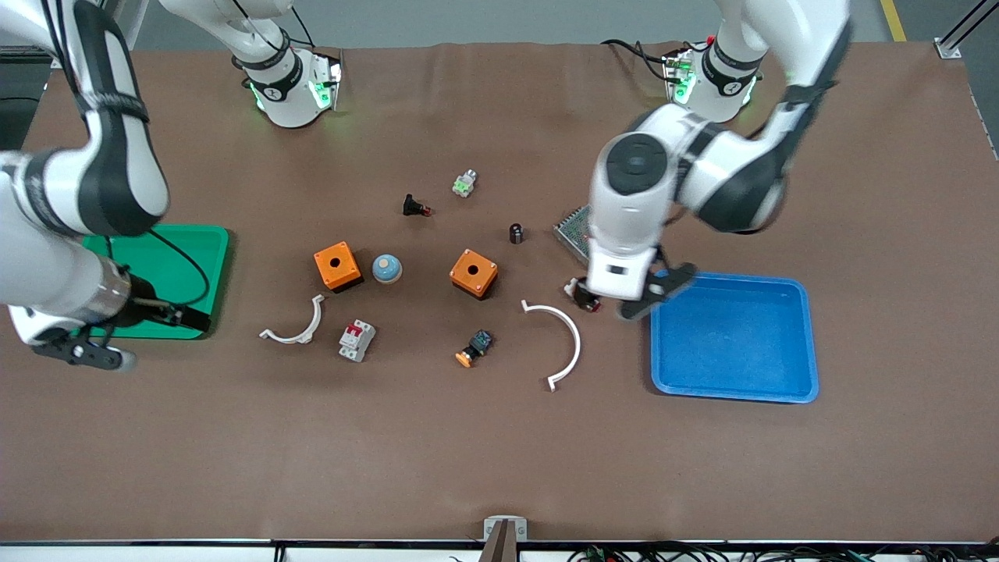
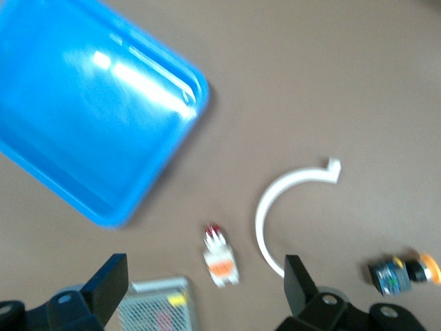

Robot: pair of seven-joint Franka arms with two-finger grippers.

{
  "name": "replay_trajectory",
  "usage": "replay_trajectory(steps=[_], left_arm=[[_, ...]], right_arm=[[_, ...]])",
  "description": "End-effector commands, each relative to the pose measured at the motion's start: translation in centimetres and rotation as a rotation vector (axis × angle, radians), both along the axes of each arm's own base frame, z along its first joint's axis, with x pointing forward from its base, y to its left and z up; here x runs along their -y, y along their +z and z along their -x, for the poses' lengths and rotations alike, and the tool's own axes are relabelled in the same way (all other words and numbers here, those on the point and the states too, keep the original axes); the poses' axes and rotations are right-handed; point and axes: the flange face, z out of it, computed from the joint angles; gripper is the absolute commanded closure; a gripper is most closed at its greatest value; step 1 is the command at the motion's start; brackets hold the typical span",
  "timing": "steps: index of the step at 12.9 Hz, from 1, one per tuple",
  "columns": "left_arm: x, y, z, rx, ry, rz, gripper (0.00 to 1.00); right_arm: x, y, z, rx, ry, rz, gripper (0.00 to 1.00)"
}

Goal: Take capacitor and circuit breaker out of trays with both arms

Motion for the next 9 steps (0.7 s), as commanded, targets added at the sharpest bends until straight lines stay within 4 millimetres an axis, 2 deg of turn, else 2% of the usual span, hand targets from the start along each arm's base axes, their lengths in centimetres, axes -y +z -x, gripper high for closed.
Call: replay_trajectory(steps=[1,3,5,9], left_arm=[[-6.3,5.6,-1.2,0.021,-0.106,-0.058,0.0],[-11.9,9.4,-1.6,-0.001,-0.218,-0.086,0.0],[-15.0,12.7,-1.1,-0.035,-0.294,-0.076,0.0],[-20.6,17.7,0.6,-0.048,-0.357,-0.022,0.0]], right_arm=[[-0.3,5.9,3.7,-0.015,0.009,0.01,0.0],[-0.4,9.7,5.4,0.039,0.023,0.014,0.0],[-0.7,12.3,6.7,0.085,0.049,0.017,0.0],[-0.6,14.0,9.4,0.165,0.038,0.021,0.0]])
